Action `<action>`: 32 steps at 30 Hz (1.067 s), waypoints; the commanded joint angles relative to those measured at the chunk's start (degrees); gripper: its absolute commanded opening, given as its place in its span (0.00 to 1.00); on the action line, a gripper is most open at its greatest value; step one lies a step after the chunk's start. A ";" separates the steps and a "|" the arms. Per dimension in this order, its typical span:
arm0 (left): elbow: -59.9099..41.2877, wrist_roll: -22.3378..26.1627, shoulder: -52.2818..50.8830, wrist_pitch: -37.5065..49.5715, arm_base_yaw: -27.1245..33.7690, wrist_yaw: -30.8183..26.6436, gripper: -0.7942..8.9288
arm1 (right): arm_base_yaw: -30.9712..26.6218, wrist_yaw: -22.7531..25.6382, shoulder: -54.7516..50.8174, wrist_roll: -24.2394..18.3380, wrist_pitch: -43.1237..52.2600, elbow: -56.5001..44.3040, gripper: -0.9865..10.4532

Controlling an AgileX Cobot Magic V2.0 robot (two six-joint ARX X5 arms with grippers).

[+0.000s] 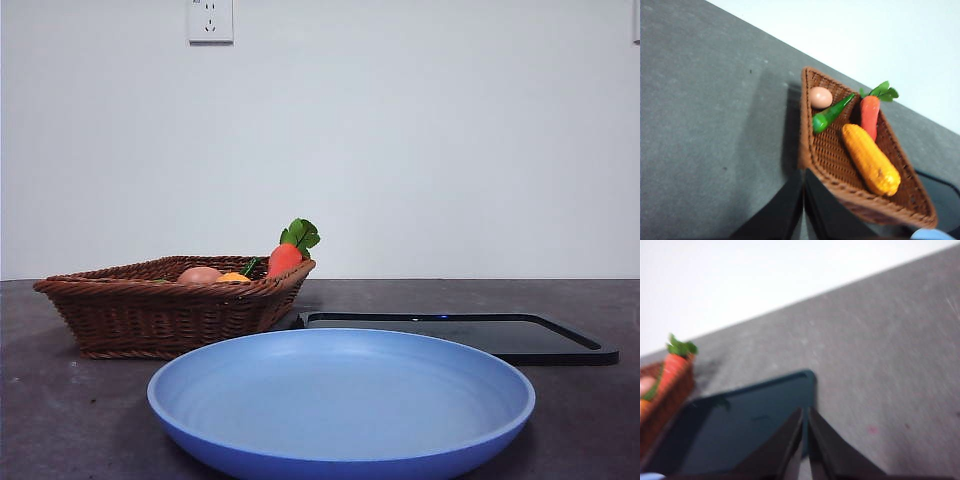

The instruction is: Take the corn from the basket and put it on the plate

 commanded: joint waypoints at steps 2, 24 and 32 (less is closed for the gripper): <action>5.55 -0.81 1.97 -1.33 0.07 0.92 0.09 | 0.15 -1.25 1.27 1.46 -2.08 4.94 0.09; 34.27 16.92 26.88 -23.41 -0.11 17.75 0.09 | 5.88 -9.77 32.28 -18.73 -33.90 41.09 0.09; 35.89 19.10 30.51 -28.11 -0.22 19.12 0.09 | 11.56 -10.10 39.10 -21.14 -40.02 43.36 0.09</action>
